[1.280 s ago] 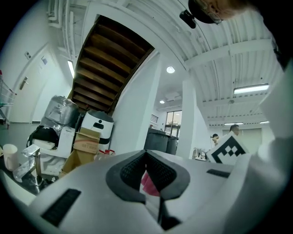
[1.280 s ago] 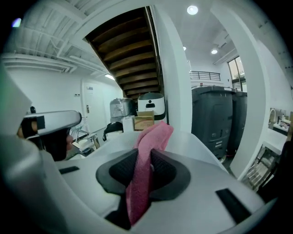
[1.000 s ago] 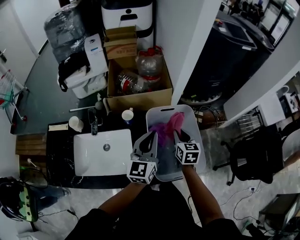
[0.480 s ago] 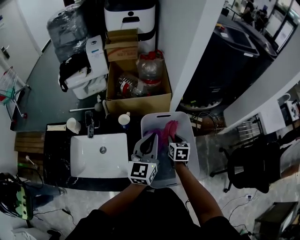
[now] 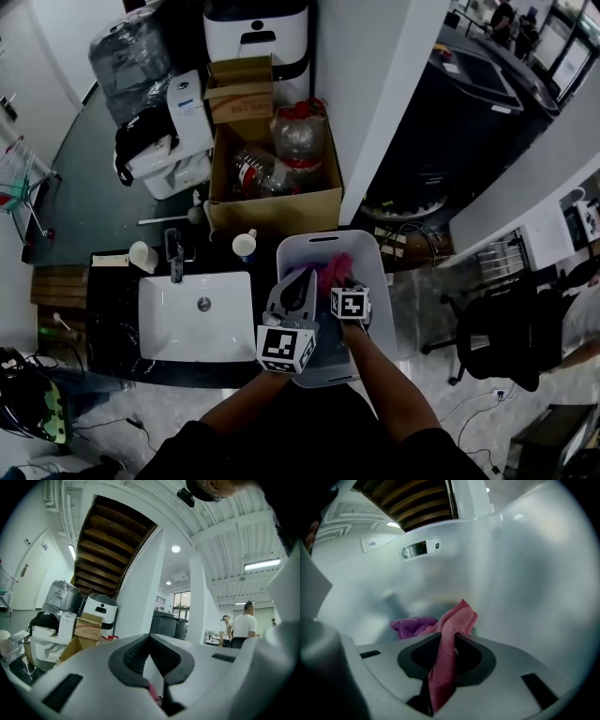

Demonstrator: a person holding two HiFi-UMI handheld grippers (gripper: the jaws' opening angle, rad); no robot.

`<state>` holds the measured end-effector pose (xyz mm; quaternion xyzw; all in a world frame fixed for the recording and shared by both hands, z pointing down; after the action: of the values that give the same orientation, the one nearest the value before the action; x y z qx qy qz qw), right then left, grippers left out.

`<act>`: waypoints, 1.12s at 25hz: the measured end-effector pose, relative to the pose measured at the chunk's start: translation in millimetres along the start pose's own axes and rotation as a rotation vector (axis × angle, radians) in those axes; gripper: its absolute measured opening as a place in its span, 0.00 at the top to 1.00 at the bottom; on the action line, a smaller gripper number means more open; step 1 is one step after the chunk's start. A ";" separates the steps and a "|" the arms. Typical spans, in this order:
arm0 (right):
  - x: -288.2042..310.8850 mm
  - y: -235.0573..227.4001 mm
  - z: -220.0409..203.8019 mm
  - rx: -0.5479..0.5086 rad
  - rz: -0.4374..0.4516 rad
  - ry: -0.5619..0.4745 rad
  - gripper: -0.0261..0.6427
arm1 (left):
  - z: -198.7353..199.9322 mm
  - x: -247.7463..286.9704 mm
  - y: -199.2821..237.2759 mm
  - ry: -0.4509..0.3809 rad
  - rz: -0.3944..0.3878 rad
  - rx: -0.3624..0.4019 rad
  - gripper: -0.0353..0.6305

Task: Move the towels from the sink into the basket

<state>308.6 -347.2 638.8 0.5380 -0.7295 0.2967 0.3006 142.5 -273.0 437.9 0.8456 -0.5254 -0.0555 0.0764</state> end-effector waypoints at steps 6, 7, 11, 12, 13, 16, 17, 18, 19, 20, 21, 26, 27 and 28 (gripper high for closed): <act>18.6 1.4 -9.3 -0.072 -0.016 0.074 0.79 | -0.6 2.8 -1.2 0.017 -0.010 0.001 0.94; 23.3 0.8 -12.7 -0.084 -0.016 0.081 0.79 | -0.3 2.9 -0.5 0.017 -0.006 -0.002 0.94; 29.6 -5.3 -23.0 -0.078 -0.029 0.120 0.74 | -0.1 1.9 3.5 0.018 0.009 -0.007 0.94; 28.9 -5.8 -24.4 -0.068 -0.031 0.122 0.73 | -0.7 0.8 4.6 0.019 0.013 -0.007 0.94; 29.2 -6.0 -25.6 -0.059 -0.030 0.119 0.72 | -1.2 -0.3 5.6 0.018 0.017 -0.008 0.94; 33.5 -4.9 -26.0 -0.067 -0.020 0.093 0.70 | -1.2 -2.1 7.6 0.016 0.026 -0.008 0.94; 33.8 -4.1 -24.5 -0.074 -0.018 0.084 0.69 | -1.0 -2.6 7.6 0.015 0.027 -0.007 0.94; 32.9 -3.3 -22.4 -0.077 -0.016 0.078 0.68 | -1.0 -3.2 7.5 0.014 0.028 -0.006 0.94; 31.0 -2.4 -19.8 -0.077 -0.015 0.073 0.66 | -1.0 -4.0 7.1 0.013 0.029 -0.004 0.94; 28.2 -1.7 -16.6 -0.074 -0.015 0.063 0.66 | -1.1 -5.0 6.7 0.010 0.029 -0.003 0.94; 24.5 -1.2 -12.8 -0.064 -0.015 0.048 0.65 | -1.1 -6.0 6.3 0.008 0.029 -0.002 0.94; 3.3 3.3 9.9 -0.008 0.000 -0.044 0.65 | -1.2 -9.5 5.6 -0.002 0.035 0.002 0.94; -0.6 5.1 13.0 -0.012 0.005 -0.058 0.65 | -1.3 -10.8 5.8 -0.004 0.038 0.003 0.94; -5.4 6.8 15.3 -0.013 0.009 -0.070 0.65 | -1.5 -12.5 5.8 -0.005 0.039 0.004 0.94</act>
<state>301.5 -353.9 624.1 0.5428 -0.7438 0.2743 0.2772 132.1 -264.2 440.6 0.8351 -0.5423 -0.0554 0.0745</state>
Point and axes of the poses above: the fingertips, and each gripper's own axes: x forward along the fingers, y to its left, z out of its top, the point moved 9 cm from there along -x, backward along the fingers
